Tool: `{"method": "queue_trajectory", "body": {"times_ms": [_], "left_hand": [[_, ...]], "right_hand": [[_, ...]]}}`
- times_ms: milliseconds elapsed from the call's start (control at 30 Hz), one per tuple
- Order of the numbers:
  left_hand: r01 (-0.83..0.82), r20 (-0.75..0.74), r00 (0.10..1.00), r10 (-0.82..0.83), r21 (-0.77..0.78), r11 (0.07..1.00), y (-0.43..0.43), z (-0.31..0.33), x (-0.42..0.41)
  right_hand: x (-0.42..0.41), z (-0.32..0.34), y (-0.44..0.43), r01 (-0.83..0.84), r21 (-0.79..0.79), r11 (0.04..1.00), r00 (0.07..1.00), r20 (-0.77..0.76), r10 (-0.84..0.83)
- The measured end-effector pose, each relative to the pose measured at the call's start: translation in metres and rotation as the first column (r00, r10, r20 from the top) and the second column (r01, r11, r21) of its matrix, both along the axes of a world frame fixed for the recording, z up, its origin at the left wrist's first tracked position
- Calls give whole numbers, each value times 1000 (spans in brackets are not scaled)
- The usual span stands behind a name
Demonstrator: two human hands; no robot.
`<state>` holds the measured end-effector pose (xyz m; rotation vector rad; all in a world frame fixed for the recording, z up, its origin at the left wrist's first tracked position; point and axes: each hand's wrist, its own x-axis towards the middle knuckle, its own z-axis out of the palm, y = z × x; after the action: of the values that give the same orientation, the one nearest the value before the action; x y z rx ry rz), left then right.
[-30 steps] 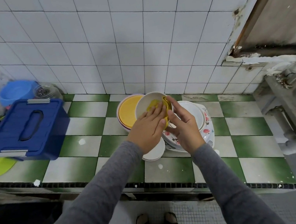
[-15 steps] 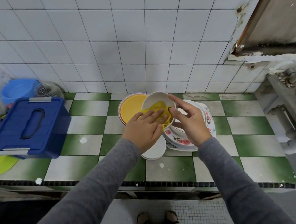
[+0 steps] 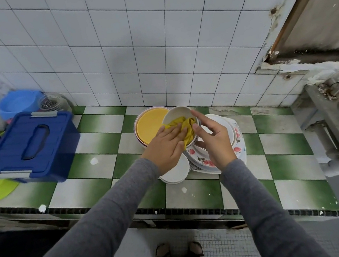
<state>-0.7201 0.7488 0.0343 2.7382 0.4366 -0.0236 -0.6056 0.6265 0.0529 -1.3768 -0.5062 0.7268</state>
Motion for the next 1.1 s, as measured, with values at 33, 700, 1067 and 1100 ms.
{"method": "queue_trajectory", "body": {"times_ms": [33,700,1067,1100], "left_hand": [[15,17,1000,-14,-46,999,-1,-1,0],[-246,-72,957,279,304,920,-13,11,17],[16,79,997,-19,38,999,6,10,9],[42,96,994,-47,48,998,6,10,6]], "right_hand": [[1,-1,0,0,3,1000,1000,-11,0],[3,-5,11,-35,35,999,994,-105,38],[6,0,9,-84,41,996,990,-106,88],[6,1,9,-90,42,995,990,-109,94]]}}
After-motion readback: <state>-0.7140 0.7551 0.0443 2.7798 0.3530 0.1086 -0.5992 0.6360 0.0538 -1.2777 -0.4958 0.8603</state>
